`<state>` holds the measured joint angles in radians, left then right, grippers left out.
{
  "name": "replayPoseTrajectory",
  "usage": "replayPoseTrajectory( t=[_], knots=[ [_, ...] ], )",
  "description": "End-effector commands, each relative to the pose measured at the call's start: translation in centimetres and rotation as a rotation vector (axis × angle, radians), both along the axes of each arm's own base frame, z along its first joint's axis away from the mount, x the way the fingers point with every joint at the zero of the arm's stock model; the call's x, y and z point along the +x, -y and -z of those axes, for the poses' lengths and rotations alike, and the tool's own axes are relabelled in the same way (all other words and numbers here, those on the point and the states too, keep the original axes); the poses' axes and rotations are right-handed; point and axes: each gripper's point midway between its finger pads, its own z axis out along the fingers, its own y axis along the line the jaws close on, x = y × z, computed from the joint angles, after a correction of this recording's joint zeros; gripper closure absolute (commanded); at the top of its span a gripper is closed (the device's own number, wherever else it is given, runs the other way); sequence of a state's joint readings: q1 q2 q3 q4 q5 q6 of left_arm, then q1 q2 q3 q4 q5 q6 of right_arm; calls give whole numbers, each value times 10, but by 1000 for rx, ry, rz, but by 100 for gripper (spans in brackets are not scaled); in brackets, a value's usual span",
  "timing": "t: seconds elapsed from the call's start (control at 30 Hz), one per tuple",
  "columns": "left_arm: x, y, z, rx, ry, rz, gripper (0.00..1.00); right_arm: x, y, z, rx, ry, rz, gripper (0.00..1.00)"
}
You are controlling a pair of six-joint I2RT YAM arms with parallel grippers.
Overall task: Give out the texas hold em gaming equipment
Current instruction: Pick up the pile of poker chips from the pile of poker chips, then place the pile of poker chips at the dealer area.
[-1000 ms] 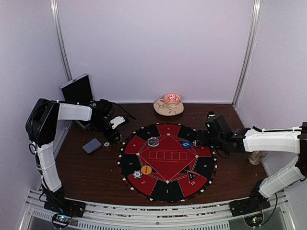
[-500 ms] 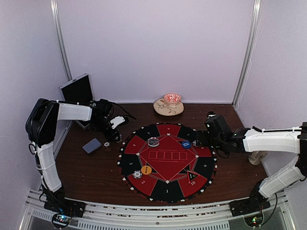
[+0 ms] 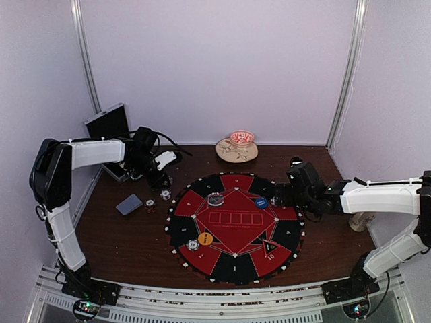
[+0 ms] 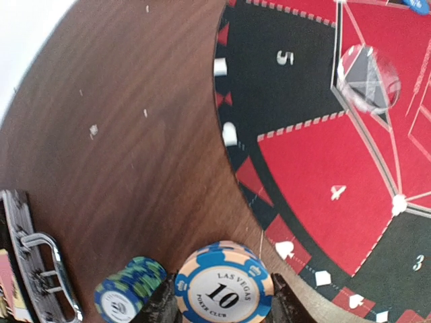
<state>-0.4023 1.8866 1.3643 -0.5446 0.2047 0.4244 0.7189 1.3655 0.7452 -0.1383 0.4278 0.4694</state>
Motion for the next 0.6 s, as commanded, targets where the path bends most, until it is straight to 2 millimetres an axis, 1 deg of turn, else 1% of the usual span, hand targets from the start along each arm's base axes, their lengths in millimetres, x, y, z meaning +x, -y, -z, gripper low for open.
replayPoseTrajectory(
  t=[0.0,0.1,0.13,0.23,0.4,0.5,0.57],
  knots=[
    [14,35,-34,-43,66,73,71,4,1,-5,-26,23,21,0],
    [26,53,-42,-45,85,93,72,5,4,-8,-35,31,32,0],
    [33,62,-51,-55,103,101,72,5,5,-9,-37,34,35,0],
    [44,85,-56,-73,119,122,72,4,8,-14,-36,50,42,0],
    [54,131,-48,-89,124,175,72,2,11,-25,-20,79,46,0],
    [53,160,-39,-96,129,209,72,1,13,-29,-14,90,48,0],
    [53,176,-36,-110,129,225,71,0,14,-32,-11,98,51,0]
  ],
)
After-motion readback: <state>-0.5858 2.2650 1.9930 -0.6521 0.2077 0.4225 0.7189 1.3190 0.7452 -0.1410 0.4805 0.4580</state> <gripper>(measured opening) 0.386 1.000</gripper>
